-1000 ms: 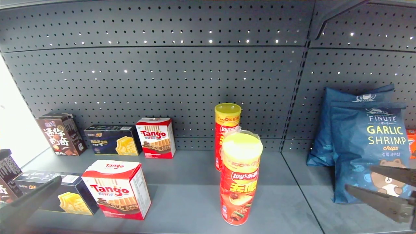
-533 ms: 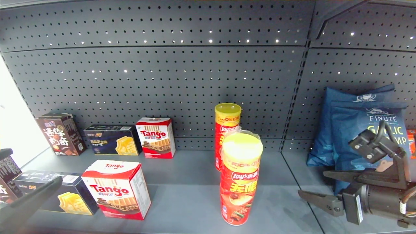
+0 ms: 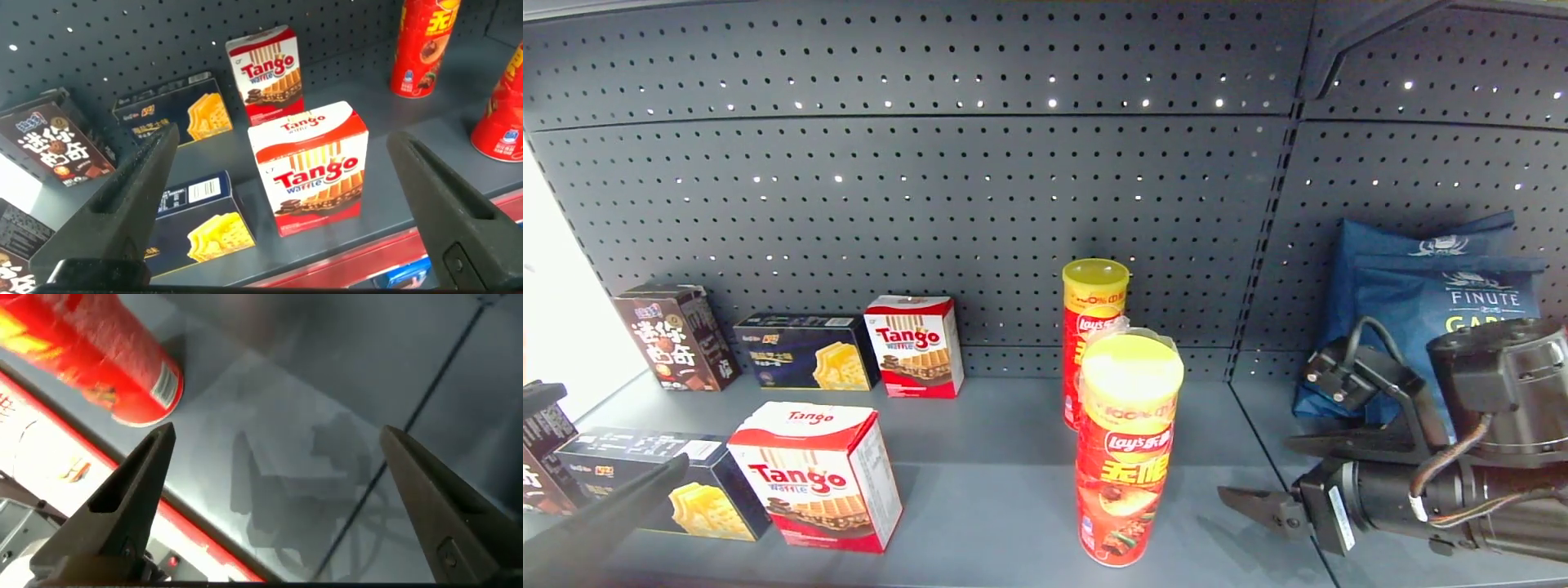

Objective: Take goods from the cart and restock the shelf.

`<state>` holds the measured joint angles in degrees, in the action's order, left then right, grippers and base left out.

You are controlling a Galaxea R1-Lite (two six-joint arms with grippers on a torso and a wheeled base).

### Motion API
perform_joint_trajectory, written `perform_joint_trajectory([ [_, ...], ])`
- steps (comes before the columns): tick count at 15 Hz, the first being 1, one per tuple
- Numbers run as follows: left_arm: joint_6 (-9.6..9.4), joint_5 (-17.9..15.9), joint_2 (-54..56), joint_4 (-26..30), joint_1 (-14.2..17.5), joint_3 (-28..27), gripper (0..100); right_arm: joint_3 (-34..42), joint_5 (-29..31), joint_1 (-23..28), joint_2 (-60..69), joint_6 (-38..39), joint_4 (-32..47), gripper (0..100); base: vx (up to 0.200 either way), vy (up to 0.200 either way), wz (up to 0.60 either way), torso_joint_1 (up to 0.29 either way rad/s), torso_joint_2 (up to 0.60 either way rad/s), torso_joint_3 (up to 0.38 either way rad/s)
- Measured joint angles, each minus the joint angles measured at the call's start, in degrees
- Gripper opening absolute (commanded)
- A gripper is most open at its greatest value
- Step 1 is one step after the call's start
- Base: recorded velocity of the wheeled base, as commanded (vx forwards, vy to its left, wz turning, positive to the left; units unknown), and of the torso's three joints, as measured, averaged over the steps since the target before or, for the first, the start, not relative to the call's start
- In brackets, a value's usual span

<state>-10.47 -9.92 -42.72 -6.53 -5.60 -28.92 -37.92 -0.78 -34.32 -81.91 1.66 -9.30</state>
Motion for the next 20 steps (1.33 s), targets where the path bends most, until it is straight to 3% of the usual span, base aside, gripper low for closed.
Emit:
perform_joint_trajectory([
  [14,0.1,0.0,0.99,0.13,0.0,2.18,100,-8.24,2.12,-5.58,-10.12,0.01,-0.06,100,0.0,0.0,0.0,0.0,0.0,0.0],
  [20,0.11,-0.01,1.46,0.07,-0.02,3.29,100,-8.22,2.11,-6.97,-10.98,0.09,-0.06,100,0.0,0.0,0.0,0.0,0.0,0.0],
])
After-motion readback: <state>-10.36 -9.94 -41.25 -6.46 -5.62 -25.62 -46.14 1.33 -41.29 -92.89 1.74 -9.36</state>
